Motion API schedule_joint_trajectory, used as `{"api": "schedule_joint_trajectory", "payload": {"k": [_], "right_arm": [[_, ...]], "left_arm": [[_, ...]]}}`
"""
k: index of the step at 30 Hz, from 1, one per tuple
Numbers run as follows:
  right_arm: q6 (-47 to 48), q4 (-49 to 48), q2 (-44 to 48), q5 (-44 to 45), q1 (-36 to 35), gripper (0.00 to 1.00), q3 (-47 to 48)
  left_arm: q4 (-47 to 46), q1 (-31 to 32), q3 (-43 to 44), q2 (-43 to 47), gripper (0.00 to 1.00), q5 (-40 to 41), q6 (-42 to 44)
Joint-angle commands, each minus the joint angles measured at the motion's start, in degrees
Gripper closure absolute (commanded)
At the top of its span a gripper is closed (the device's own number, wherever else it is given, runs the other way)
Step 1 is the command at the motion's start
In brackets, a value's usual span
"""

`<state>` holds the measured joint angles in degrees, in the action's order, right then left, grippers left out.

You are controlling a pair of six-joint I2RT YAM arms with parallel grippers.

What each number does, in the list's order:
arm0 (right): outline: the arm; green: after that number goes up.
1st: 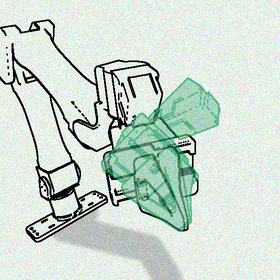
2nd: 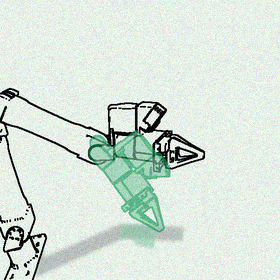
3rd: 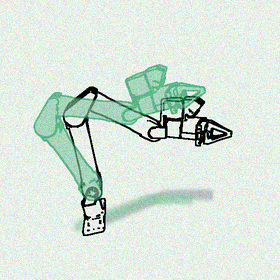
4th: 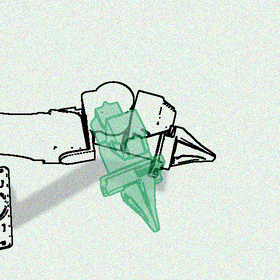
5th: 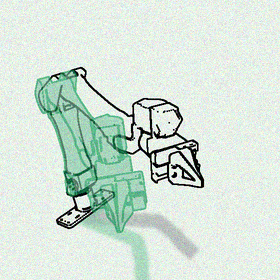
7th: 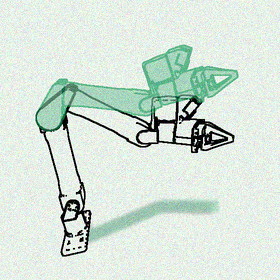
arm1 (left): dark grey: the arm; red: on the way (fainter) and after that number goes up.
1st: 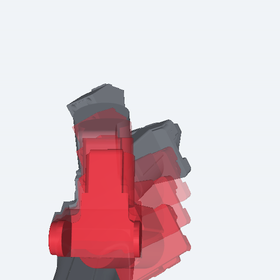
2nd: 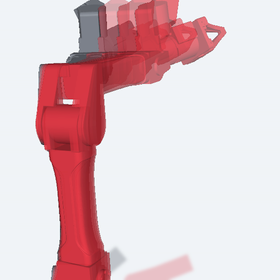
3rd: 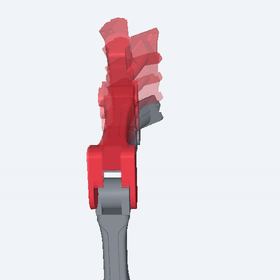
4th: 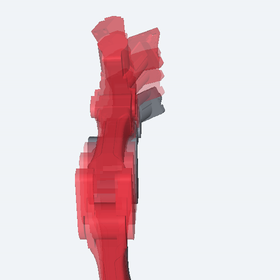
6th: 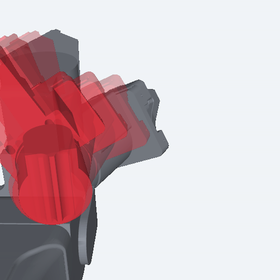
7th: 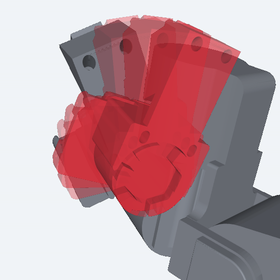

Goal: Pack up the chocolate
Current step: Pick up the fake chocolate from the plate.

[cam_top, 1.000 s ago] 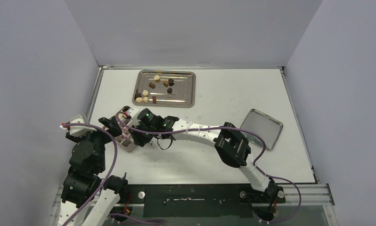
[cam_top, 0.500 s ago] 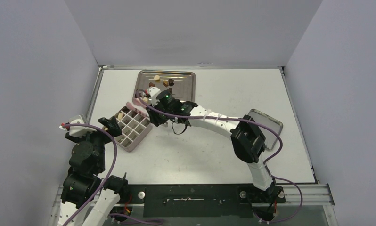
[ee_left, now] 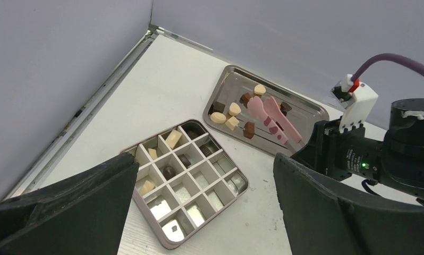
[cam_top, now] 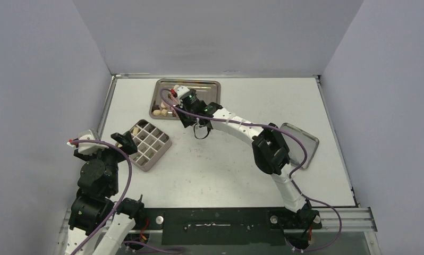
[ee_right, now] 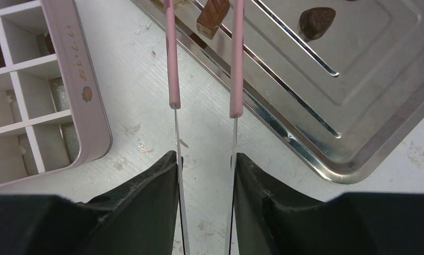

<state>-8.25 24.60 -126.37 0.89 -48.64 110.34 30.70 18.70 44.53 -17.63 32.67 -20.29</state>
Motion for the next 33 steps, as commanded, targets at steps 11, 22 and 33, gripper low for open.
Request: {"api": "schedule_joint_trajectory", "payload": {"k": [11, 22, 33], "right_arm": [[-2.71, 4.97, -6.81, 3.54, -0.42, 0.63, 7.95], [-3.89, 8.39, -9.57, 3.56, 0.53, 0.66, 11.12], [-4.10, 7.90, -7.23, 4.28, 0.81, 0.80, 10.24]], "left_arm": [[-1.39, 0.29, 1.52, 0.42, 0.03, -0.58, 0.70], [-1.30, 0.29, 1.51, 0.31, 0.03, -0.57, 0.69], [-1.34, 0.29, 1.61, 0.14, 0.03, -0.66, 0.61]]}}
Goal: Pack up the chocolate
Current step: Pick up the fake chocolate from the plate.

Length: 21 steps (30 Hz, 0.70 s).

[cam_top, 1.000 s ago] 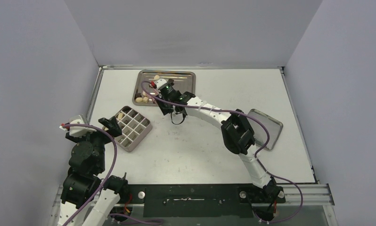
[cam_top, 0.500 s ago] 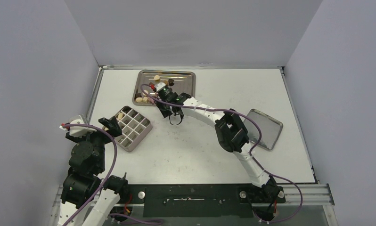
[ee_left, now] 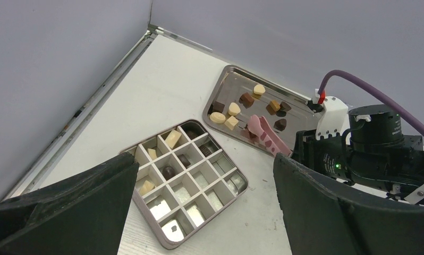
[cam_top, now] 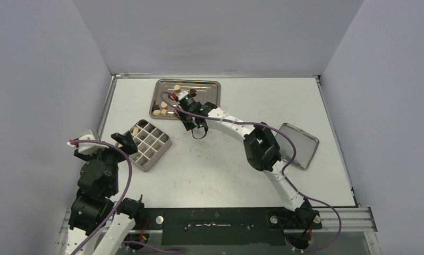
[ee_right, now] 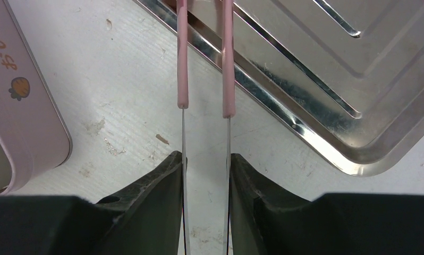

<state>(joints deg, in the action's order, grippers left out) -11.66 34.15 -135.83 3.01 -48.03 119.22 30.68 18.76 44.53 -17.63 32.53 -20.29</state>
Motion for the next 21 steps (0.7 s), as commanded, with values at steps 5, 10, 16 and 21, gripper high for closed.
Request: {"api": "schedule_joint_trajectory", "payload": {"k": [5, 10, 16, 21], "right_arm": [[-0.73, -3.21, 4.89, 2.61, 0.14, 0.85, -0.20], [0.01, -4.88, 7.05, 2.29, 0.13, 0.87, -1.81], [0.43, -6.54, 9.35, 1.55, -0.03, 0.89, -3.84], [0.43, -8.84, 12.78, 0.70, -1.12, 0.89, -7.46]], "left_arm": [[-1.36, 0.22, 1.59, -0.04, 0.03, -0.61, 0.61], [-1.34, 0.22, 1.58, -0.04, 0.03, -0.56, 0.60], [-1.41, 0.22, 1.56, -0.08, 0.03, -0.54, 0.69], [-1.32, 0.14, 1.54, -0.04, 0.03, -0.45, 0.69]]}}
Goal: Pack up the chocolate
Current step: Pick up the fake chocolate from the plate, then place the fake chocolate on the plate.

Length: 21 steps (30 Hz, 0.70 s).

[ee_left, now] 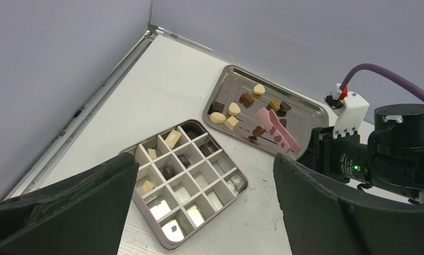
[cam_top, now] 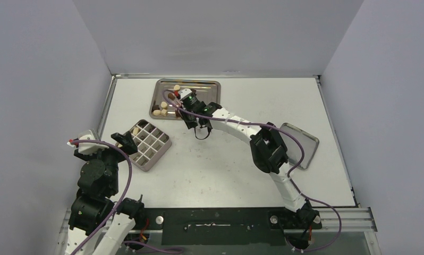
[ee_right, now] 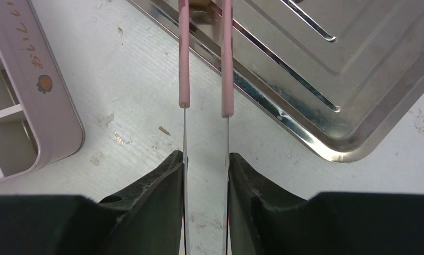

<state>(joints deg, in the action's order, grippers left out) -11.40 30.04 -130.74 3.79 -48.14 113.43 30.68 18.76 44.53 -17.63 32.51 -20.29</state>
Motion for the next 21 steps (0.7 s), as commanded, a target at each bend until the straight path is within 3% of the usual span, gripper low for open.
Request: {"api": "schedule_joint_trajectory", "payload": {"k": [1, 12, 21], "right_arm": [[0.15, -5.16, 8.38, -0.37, -1.30, 0.89, -2.32], [1.14, -12.01, 16.09, -3.24, -8.10, 0.87, -12.18], [2.70, -6.21, 12.52, 4.74, -5.57, 0.76, -8.50]], "left_arm": [[-1.32, 0.13, 1.60, 0.03, 0.03, -0.36, 0.69], [-0.54, -0.13, 2.22, 0.14, 0.03, 1.35, 0.30], [-0.62, -0.22, 2.03, 0.14, 0.03, 0.62, 0.25]]}}
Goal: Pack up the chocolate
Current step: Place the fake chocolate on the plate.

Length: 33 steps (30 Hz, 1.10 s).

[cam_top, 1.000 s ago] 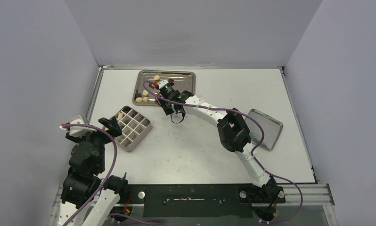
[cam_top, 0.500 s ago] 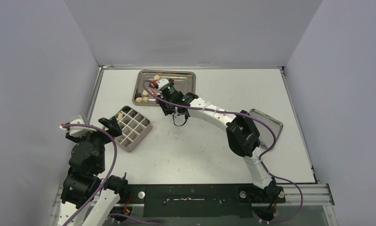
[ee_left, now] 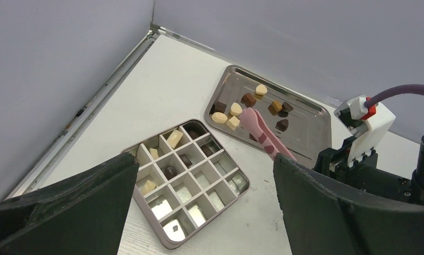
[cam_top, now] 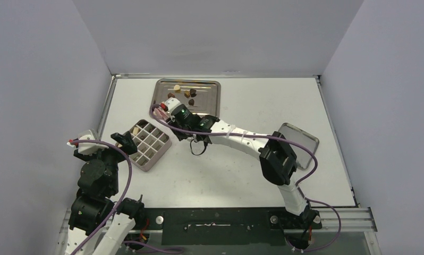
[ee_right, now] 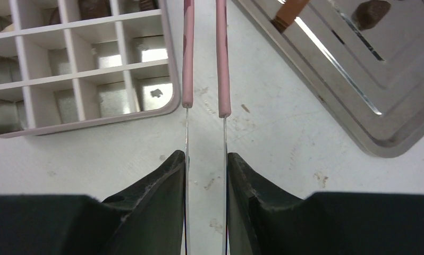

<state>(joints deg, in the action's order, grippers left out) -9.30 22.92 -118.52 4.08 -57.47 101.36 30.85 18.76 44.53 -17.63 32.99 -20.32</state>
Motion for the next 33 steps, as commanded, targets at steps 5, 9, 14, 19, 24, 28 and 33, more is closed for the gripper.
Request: {"api": "schedule_joint_trajectory", "payload": {"k": [5, 9, 14, 19, 24, 28, 33], "right_arm": [[-1.99, 6.16, -4.37, 5.21, 5.70, 0.72, 9.28], [-4.35, 8.96, -8.04, 4.79, 5.82, 0.70, 13.80], [-6.26, 9.76, -11.20, 3.81, 5.88, 0.70, 16.88], [-7.41, 10.28, -12.56, 3.87, 6.00, 0.68, 17.96], [-8.62, 10.39, -13.34, 4.10, 6.62, 0.65, 18.07], [-9.30, 10.39, -13.75, 3.79, 6.92, 0.64, 18.08], [-10.09, 10.69, -14.31, 3.41, 7.40, 0.64, 18.38]], "left_arm": [[-0.70, -0.22, 2.05, 0.14, 0.03, 0.06, 0.20], [-0.70, -0.35, 2.12, 0.13, 0.03, 0.03, 0.15], [-0.57, -0.35, 2.11, 0.18, 0.03, -0.06, 0.19], [-0.65, -0.31, 2.05, 0.31, 0.03, -0.12, 0.21], [-0.70, -0.25, 1.95, 0.35, 0.03, -0.17, 0.15], [-0.72, -0.22, 1.96, 0.49, 0.03, -0.21, 0.21], [-0.70, -0.22, 1.96, 0.48, 0.03, -0.21, 0.20]]}}
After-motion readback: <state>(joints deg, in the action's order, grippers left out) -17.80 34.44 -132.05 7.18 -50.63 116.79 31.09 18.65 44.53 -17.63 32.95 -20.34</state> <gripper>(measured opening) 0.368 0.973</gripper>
